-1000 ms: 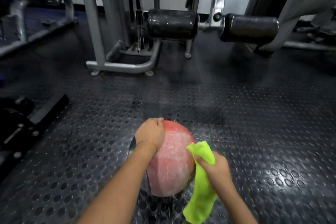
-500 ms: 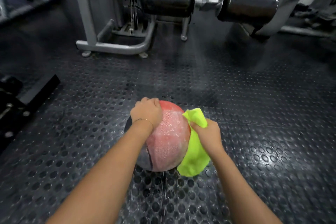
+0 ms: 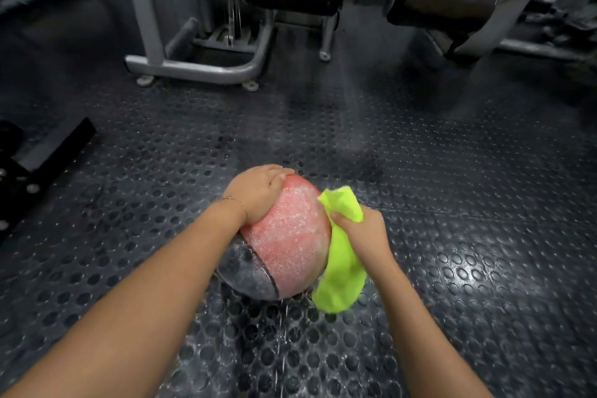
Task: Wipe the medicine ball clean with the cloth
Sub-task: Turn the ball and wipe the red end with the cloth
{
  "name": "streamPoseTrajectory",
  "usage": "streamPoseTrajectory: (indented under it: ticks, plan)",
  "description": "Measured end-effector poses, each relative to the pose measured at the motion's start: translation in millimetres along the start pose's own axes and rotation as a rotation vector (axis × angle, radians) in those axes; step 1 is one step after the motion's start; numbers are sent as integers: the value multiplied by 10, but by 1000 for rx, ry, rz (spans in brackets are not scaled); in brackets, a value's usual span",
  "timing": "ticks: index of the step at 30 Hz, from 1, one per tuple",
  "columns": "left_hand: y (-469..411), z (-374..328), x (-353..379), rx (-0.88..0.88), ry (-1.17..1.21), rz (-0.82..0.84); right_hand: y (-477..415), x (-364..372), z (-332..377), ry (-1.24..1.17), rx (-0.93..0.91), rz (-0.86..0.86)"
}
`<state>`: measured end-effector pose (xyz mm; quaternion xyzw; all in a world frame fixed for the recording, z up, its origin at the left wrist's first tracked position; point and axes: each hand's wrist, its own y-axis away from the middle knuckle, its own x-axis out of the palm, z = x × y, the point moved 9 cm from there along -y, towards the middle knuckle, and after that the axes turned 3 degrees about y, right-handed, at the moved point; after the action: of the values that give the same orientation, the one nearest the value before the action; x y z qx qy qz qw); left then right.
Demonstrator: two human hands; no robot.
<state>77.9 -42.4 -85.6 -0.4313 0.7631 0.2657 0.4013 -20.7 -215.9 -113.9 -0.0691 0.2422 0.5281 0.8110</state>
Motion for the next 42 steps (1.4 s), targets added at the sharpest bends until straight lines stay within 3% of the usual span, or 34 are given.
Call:
streamPoseTrajectory:
  ticks: [13,18,27,42]
  plan:
    - [4,60,6,-95,22,-34,-61,26,-36,-62,32,-54]
    - [20,87,-49,-112,61,-63,416,63,-293,-79,65,-54]
    - [23,207,-37,-177,105,-89,191,71,-173,-101,76,-96]
    - [1,115,-38,-121,33,-80,269,22,-50,-13,50,-39]
